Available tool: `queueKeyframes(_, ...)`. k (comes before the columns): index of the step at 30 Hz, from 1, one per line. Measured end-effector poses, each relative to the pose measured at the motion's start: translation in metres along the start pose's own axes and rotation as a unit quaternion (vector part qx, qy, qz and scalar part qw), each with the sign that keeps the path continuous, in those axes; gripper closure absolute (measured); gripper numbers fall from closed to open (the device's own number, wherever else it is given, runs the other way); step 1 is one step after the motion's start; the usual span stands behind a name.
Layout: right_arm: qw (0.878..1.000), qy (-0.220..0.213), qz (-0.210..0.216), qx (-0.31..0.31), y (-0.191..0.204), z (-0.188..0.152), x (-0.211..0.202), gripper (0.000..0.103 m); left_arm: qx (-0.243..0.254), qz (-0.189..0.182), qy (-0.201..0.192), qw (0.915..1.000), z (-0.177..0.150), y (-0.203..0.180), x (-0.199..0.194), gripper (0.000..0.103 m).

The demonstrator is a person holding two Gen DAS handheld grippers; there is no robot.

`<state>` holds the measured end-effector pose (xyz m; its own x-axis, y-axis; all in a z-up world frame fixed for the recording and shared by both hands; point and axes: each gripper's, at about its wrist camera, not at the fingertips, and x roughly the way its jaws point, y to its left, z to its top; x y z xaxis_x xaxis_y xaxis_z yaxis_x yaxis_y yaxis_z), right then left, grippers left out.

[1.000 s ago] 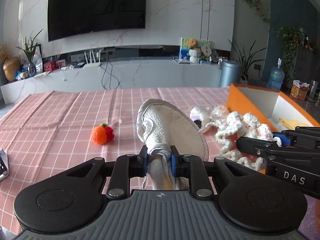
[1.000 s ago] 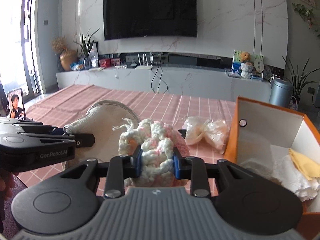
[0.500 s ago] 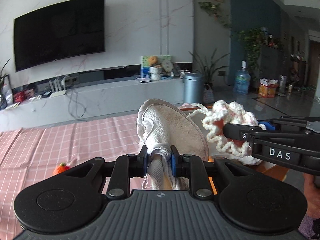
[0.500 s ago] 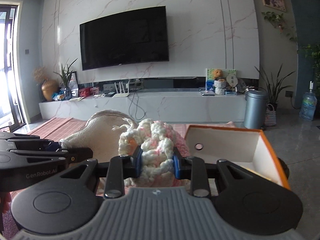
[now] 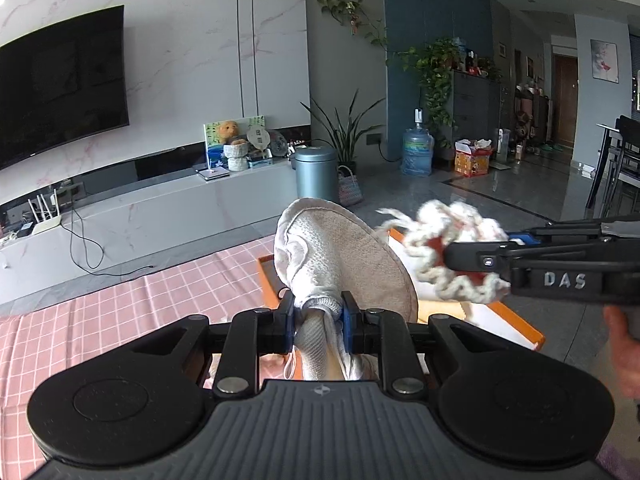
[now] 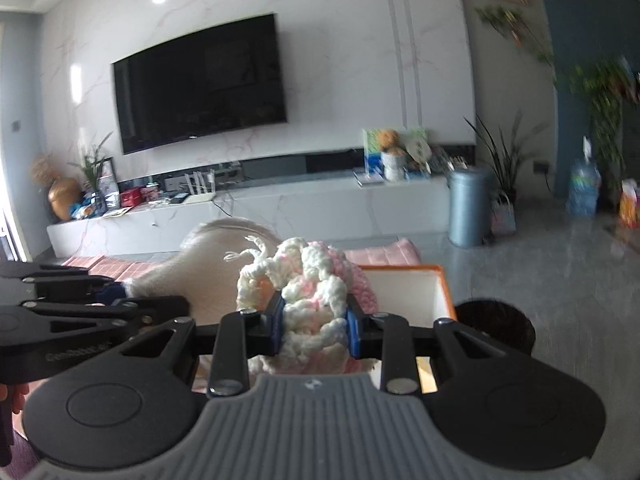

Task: Organize soft objects
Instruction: 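Carry the crocheted bag over the orange box with both grippers, then lower the crocheted bag into the box and open both grippers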

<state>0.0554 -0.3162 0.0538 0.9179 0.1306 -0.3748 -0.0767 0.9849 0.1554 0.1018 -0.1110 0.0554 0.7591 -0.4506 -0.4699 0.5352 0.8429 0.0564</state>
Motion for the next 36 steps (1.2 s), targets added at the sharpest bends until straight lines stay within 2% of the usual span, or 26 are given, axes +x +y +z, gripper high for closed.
queueKeyframes(6, 0.998, 0.044, -0.009, 0.049, -0.040, 0.003, 0.017, 0.074, -0.012, -0.016, 0.025, 0.9995, 0.002, 0.003, 0.028, 0.079)
queueKeyframes(12, 0.996, 0.067, -0.016, 0.048, -0.055, 0.003, 0.042, 0.074, 0.021, 0.027, 0.047, 0.9983, 0.007, -0.005, 0.059, 0.079)
queueKeyframes(16, 0.996, 0.075, -0.015, 0.039, -0.063, 0.010, 0.062, 0.074, 0.016, 0.032, 0.062, 0.9975, 0.013, -0.004, 0.078, 0.079)
queueKeyframes(21, 0.993, 0.114, -0.011, -0.009, -0.071, 0.016, 0.101, 0.074, 0.071, 0.051, 0.084, 0.9926, 0.012, -0.018, 0.104, 0.079)
queueKeyframes(25, 0.986, 0.143, -0.026, -0.081, -0.068, 0.015, 0.134, 0.074, 0.083, 0.044, 0.108, 0.9897, 0.008, -0.026, 0.125, 0.078)
queueKeyframes(32, 0.961, 0.191, -0.021, -0.199, -0.063, 0.002, 0.178, 0.073, 0.112, 0.031, 0.144, 0.9827, -0.002, -0.037, 0.149, 0.077)
queueKeyframes(36, 0.948, 0.219, -0.019, -0.231, -0.066, -0.003, 0.197, 0.072, 0.125, 0.019, 0.165, 0.9783, -0.010, -0.041, 0.157, 0.073)
